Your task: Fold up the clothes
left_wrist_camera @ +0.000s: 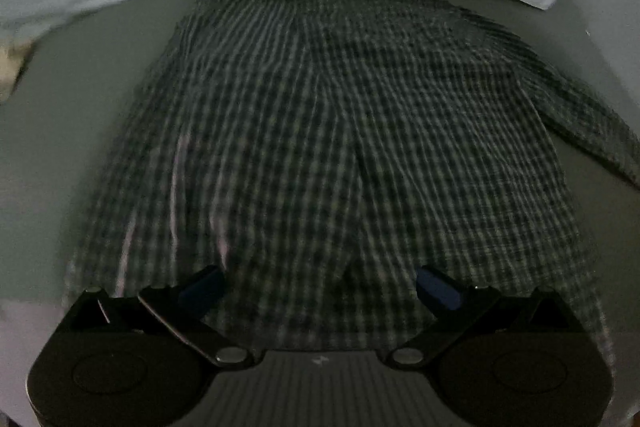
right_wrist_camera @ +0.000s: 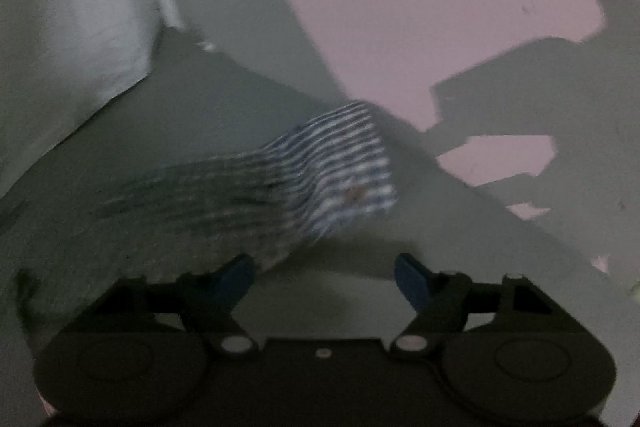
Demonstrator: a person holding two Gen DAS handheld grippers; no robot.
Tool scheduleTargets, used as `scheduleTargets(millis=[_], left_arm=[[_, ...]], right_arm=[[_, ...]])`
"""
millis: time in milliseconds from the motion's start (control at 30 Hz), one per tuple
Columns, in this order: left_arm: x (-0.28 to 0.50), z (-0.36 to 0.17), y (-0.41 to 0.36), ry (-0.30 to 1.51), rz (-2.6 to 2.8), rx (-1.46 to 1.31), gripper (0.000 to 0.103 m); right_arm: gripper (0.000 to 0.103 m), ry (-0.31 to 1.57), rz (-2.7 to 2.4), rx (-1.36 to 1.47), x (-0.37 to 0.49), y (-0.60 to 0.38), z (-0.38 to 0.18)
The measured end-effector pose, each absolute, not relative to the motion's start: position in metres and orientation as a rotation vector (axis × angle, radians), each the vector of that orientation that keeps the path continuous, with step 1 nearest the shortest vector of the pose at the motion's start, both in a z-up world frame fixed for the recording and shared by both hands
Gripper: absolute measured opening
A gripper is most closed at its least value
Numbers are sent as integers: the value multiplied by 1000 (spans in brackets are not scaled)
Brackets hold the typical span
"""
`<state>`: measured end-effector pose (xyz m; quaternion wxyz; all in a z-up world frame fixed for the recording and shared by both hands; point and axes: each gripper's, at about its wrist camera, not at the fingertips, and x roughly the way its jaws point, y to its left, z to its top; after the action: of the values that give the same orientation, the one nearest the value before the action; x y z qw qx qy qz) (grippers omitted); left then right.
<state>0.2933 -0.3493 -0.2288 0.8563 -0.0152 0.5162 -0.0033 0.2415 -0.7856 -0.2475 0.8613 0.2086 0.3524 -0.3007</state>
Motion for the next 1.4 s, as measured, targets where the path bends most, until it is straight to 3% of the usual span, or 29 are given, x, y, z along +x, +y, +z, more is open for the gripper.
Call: scheduleTargets(millis=[67,100,133,200,267,500,667,1000,1100,1167,1200,1267,1400], left_arm=[[294,-227,-351,1091,-6,-48,102],[295,-225,-352,1089,-10,-49,102],[295,-222,-354,1086,-17,-49,102],[297,-215,-358,1077,-34,-57,102],[298,-206,-362,1067,-57,-69,102],[310,-170,-380,989,-235,-241,102],[330,-178,-388,1003,-277,-338,102],[367,-214,-403,1114,-362,-575,97],[384,-218,-417,1139,-345,-544,75],[389,-222,-424,1166,-316,-527,53],[391,-224,-426,1180,-304,-521,48],[392,-227,-428,1189,-293,-521,18],[385,-217,-425,1121,-277,-494,12]], right_arm=[[79,731,-640,446,249,-791,-251],[72,717,-635,430,252,-790,-251],[50,703,-629,414,255,-789,-250],[23,676,-619,383,260,-787,-249],[16,646,-593,338,266,-782,-245],[13,511,-54,-40,271,-663,-204],[13,584,290,-128,261,-577,-228],[13,614,383,-189,247,-548,-235],[13,595,405,-228,242,-545,-230],[13,585,418,-249,239,-542,-227],[13,585,419,-246,238,-541,-226],[13,589,413,-249,236,-539,-225],[17,623,405,-181,238,-543,-221]])
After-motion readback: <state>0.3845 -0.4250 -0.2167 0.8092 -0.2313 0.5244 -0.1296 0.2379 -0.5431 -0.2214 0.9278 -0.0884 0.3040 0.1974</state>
